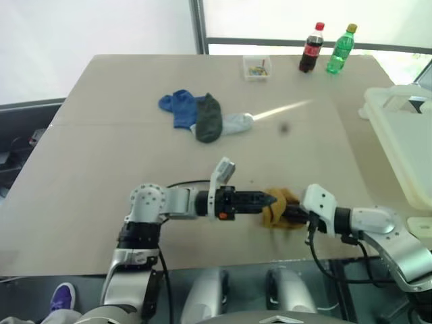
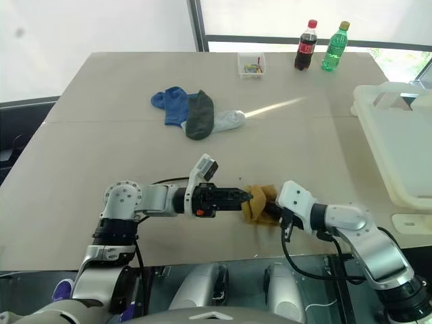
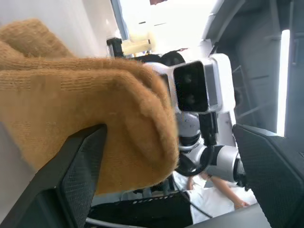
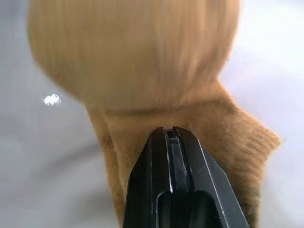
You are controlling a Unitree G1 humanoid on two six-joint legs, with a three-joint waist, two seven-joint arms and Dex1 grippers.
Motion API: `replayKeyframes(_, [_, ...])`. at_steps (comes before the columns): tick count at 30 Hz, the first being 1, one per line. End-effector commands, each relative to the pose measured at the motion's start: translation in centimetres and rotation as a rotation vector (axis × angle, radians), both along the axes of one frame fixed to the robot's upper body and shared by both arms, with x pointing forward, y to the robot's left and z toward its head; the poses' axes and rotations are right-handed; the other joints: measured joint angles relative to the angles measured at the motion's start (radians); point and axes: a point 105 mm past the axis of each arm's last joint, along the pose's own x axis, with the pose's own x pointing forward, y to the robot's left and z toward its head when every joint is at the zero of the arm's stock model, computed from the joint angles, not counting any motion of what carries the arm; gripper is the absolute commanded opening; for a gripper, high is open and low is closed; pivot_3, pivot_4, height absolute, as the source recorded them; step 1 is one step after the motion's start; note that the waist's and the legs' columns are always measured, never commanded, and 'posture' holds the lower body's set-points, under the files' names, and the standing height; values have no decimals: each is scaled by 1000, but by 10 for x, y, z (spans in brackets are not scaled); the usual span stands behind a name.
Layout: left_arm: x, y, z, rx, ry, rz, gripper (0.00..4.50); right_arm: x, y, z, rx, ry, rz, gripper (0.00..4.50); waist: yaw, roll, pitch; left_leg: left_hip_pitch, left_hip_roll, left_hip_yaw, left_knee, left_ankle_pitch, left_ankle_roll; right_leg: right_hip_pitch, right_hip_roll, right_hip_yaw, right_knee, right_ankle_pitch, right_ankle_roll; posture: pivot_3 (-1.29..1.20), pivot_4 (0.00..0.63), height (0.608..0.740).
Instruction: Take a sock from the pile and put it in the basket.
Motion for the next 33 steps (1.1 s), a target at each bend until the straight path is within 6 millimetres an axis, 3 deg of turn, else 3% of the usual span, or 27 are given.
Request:
replayKeyframes(1, [4, -5, 8, -35, -17, -1, 4467, -2, 1, 21, 63, -39, -19, 0, 0, 0, 0, 0, 0, 0, 0, 0, 0, 0, 0, 0, 0, 0, 0, 0, 150, 732])
replayKeyframes(8, [11, -25, 9, -51, -14, 19, 4467, -9, -5, 33, 120, -11, -87, 0, 4, 0, 0, 0, 0, 0, 0, -1, 2, 0, 0, 0, 0, 0, 0, 0, 150, 732])
replayKeyframes(23, [26, -69, -4, 65, -104, 50, 4467, -29, -50, 38, 59, -71, -416, 0, 12, 0, 0, -1, 0, 0, 0, -2, 4, 0, 0, 0, -1, 0, 0, 0, 150, 732])
replayKeyframes(28, [24, -76, -5, 107, -184, 15, 4467, -36, -51, 36, 44, -71, -439, 0, 10, 0, 0, -1, 0, 0, 0, -2, 4, 0, 1, 0, -1, 0, 0, 0, 150, 732])
replayKeyframes(33, [25, -83, -27, 244, -264, -23, 4467, -44, -42, 55, 156, -104, -424, 0, 12, 0, 0, -1, 0, 0, 0, -2, 4, 0, 1, 0, -1, 0, 0, 0, 150, 732])
